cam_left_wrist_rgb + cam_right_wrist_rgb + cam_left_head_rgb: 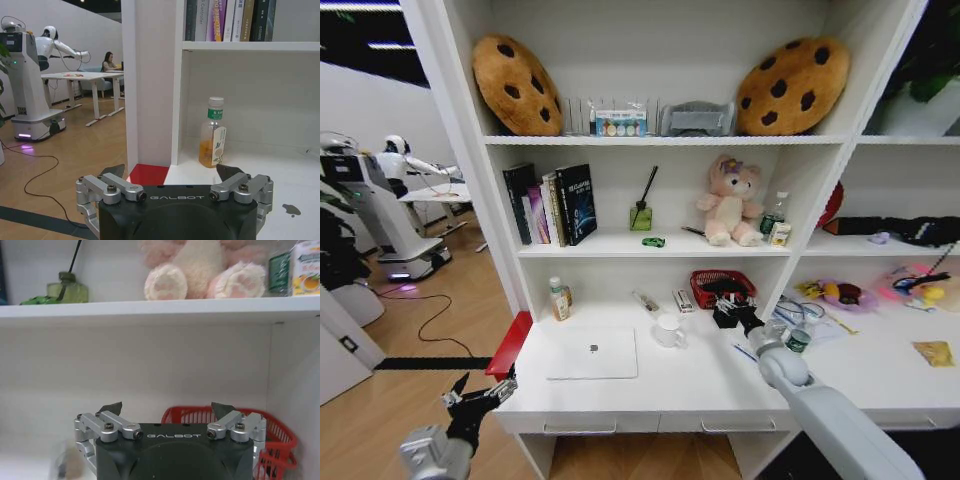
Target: Organize the objects on the table.
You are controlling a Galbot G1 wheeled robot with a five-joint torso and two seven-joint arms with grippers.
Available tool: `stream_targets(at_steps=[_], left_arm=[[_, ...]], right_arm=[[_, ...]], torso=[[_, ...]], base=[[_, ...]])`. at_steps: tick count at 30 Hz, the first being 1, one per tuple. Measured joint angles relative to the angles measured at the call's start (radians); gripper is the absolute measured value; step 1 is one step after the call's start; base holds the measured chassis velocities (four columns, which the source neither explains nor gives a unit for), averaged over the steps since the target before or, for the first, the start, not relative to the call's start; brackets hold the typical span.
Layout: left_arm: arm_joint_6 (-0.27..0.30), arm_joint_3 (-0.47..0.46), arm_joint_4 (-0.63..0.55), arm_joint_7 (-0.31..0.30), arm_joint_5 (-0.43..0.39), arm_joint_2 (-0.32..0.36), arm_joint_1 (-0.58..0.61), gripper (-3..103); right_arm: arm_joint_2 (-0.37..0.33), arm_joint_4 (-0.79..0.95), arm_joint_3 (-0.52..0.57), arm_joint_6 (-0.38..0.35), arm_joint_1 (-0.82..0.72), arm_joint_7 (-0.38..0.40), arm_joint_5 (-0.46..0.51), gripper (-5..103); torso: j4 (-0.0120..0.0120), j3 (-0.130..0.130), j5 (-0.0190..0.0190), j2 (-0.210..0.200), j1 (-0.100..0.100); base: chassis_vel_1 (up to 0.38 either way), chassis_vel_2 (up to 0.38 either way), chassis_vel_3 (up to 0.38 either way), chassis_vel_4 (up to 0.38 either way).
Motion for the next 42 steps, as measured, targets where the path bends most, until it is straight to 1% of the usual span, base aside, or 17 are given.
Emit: stream_targets(at_steps=[2,3,4,5,6,7,9,10,12,13,15,16,18,19,21,40,42], left_arm=[[0.0,0.0,0.0,0.0,0.0,0.0,0.0,100],[0.0,0.0,0.0,0.0,0.0,0.0,0.0,100],[0.0,0.0,0.0,0.0,0.0,0.0,0.0,100],[0.0,0.0,0.0,0.0,0.0,0.0,0.0,100],[0.0,0.0,0.0,0.0,0.0,0.0,0.0,100],[0.0,0.0,0.0,0.0,0.0,0.0,0.0,100],[0.0,0.0,0.0,0.0,0.0,0.0,0.0,100],[0.0,0.0,0.0,0.0,0.0,0.0,0.0,100],[0.0,0.0,0.0,0.0,0.0,0.0,0.0,100],[0.0,0.0,0.0,0.0,0.0,0.0,0.0,100],[0.0,0.0,0.0,0.0,0.0,0.0,0.0,100],[0.0,0.0,0.0,0.0,0.0,0.0,0.0,100],[0.0,0.0,0.0,0.0,0.0,0.0,0.0,100],[0.0,0.0,0.0,0.0,0.0,0.0,0.0,100],[0.0,0.0,0.0,0.0,0.0,0.0,0.0,100],[0.0,0.0,0.0,0.0,0.0,0.0,0.0,100],[0.0,0.0,0.0,0.0,0.0,0.0,0.0,100]], right_arm=[[-0.065,0.05,0.055,-0.111,-0.053,-0.056,0.062,100],[-0.086,0.047,0.064,-0.123,-0.061,-0.095,0.085,100],[-0.086,0.047,0.064,-0.123,-0.061,-0.095,0.085,100],[-0.122,0.017,0.077,-0.134,-0.063,-0.188,0.106,100],[-0.147,-0.021,0.083,-0.138,-0.055,-0.246,0.105,100],[-0.147,-0.021,0.083,-0.138,-0.055,-0.246,0.105,100],[-0.178,-0.078,0.093,-0.176,-0.035,-0.333,0.089,100],[-0.178,-0.078,0.093,-0.176,-0.035,-0.333,0.089,100],[-0.198,-0.153,0.1,-0.228,-0.013,-0.476,0.025,100],[-0.198,-0.153,0.1,-0.228,-0.013,-0.476,0.025,100],[-0.199,-0.207,0.096,-0.259,0.002,-0.555,-0.033,100],[-0.199,-0.207,0.096,-0.259,0.002,-0.555,-0.033,100],[-0.194,-0.248,0.091,-0.26,0.002,-0.642,-0.11,100],[-0.194,-0.248,0.091,-0.26,0.002,-0.642,-0.11,100],[-0.186,-0.274,0.08,-0.246,-0.001,-0.694,-0.159,100],[-0.13,-0.359,0.03,-0.207,0.016,-0.683,-0.246,100],[-0.126,-0.365,0.026,-0.206,0.019,-0.683,-0.249,102]], torso=[[-0.0004,0.0,-0.0003,0.0,0.0],[-0.0004,0.0,-0.0002,0.0,0.0],[-0.0004,0.0,-0.0002,0.0,0.0],[0.0001,0.0,0.0003,0.0,0.0],[0.0001,0.0,0.0003,0.0,0.0],[0.0001,0.0,0.0003,0.0,0.0],[0.0001,0.0,0.0002,0.0,0.0],[0.0001,0.0,0.0002,0.0,0.0],[0.0,0.0,0.0002,0.0,0.0],[0.0,0.0,0.0002,0.0,0.0],[0.0001,0.0,0.0003,0.0,0.0],[0.0001,0.0,0.0003,0.0,0.0],[0.0,0.0,0.0003,0.0,0.0],[0.0,0.0,0.0003,0.0,0.0],[-0.0001,0.0,0.0002,0.0,0.0],[-0.0001,0.0,0.0001,0.0,0.0],[0.0,0.0,0.0001,0.0,0.0]], base=[[0.0,0.0,0.0,0.0],[0.0,0.0,0.0,0.0],[0.0,0.0,0.0,0.0],[0.0,0.0,0.0,0.0],[0.0,0.0,0.0,0.0],[0.0,0.0,0.0,0.0],[0.0,0.0,0.0,0.0],[0.0,0.0,0.0,0.0],[0.0,0.0,0.0,0.0],[0.0,0.0,0.0,0.0],[0.0,0.0,0.0,0.0],[0.0,0.0,0.0,0.0],[0.0,0.0,0.0,0.0],[0.0,0.0,0.0,0.0],[0.0,0.0,0.0,0.0],[0.0,0.0,0.0,0.0],[0.0,0.0,0.0,0.0]])
